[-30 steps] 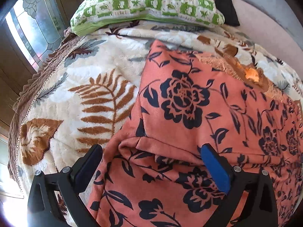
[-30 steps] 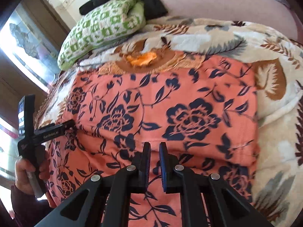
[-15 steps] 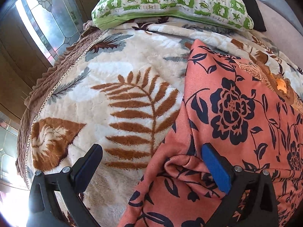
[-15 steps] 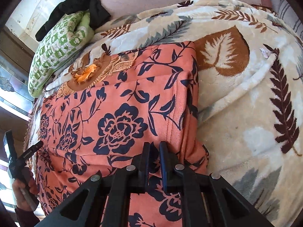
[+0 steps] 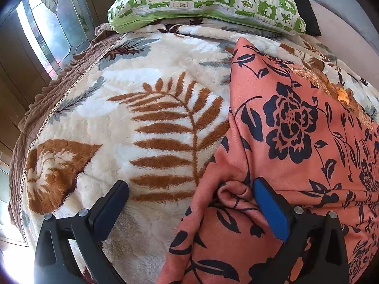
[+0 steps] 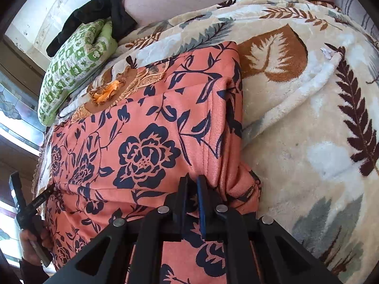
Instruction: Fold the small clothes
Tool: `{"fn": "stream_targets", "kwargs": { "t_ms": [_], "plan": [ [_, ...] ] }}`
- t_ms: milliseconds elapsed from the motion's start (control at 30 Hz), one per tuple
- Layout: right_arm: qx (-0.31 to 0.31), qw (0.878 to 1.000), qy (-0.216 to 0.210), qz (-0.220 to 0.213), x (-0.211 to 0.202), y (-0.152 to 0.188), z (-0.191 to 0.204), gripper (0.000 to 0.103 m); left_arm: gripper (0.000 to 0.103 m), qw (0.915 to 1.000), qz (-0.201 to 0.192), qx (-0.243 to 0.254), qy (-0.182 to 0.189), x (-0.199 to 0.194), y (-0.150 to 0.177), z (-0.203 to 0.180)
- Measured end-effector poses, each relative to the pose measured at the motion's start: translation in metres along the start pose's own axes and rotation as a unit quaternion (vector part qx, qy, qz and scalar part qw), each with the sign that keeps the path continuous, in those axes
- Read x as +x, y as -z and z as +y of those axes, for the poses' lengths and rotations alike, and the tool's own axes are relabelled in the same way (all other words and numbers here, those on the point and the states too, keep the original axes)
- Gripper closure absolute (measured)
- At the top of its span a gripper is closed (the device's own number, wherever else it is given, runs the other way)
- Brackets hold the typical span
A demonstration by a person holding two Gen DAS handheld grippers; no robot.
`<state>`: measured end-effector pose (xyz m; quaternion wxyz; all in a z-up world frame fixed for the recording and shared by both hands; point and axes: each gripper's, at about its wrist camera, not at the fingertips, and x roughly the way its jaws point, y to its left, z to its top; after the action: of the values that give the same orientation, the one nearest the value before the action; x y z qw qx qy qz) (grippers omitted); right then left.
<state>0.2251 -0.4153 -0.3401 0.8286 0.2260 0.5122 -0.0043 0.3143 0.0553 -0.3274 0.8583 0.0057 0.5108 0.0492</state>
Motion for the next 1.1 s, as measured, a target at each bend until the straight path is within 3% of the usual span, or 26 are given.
{"fn": "stream_targets", "kwargs": {
  "t_ms": [67,167,300,467,667,767,800,867,1100],
  "plan": [
    [0.009,1.0,-0.01,-0.001,-0.001,-0.001,-0.004,0.093,0.0,0.9999,0.006,-0.011,0.007,-0.002,-0.001,0.004],
    [-0.022,1.0,0.017,-0.012,-0.003,0.001,0.007,0.094,0.0,0.9989,0.014,-0.041,0.017,-0.009,-0.006,0.011],
    [-0.037,0.998,0.048,-0.014,-0.003,0.0,0.018,0.093,0.0,0.9962,-0.026,-0.071,0.044,-0.031,-0.012,0.02],
    [-0.023,0.999,0.035,-0.006,-0.002,-0.004,0.014,0.091,0.0,0.995,-0.048,-0.051,0.072,-0.041,-0.018,0.006],
    [-0.014,1.0,0.026,-0.003,-0.001,-0.004,0.012,0.091,0.0,0.9884,-0.031,-0.04,0.143,-0.014,-0.038,-0.023],
    [-0.018,0.999,0.027,-0.004,-0.002,-0.004,0.013,0.091,0.0,0.9943,0.021,-0.047,0.093,0.015,-0.041,-0.021],
    [-0.02,0.999,0.025,-0.004,-0.002,-0.004,0.013,0.091,0.0,0.9925,0.027,-0.06,0.103,0.019,-0.041,-0.014],
    [-0.022,1.0,0.02,-0.002,-0.002,-0.004,0.011,0.091,0.0,0.9909,0.022,-0.069,0.114,0.015,-0.042,-0.005],
    [-0.016,1.0,0.009,0.002,-0.002,-0.005,0.008,0.091,0.0,0.9955,0.032,-0.058,0.069,0.007,-0.032,0.022]
  ]
}}
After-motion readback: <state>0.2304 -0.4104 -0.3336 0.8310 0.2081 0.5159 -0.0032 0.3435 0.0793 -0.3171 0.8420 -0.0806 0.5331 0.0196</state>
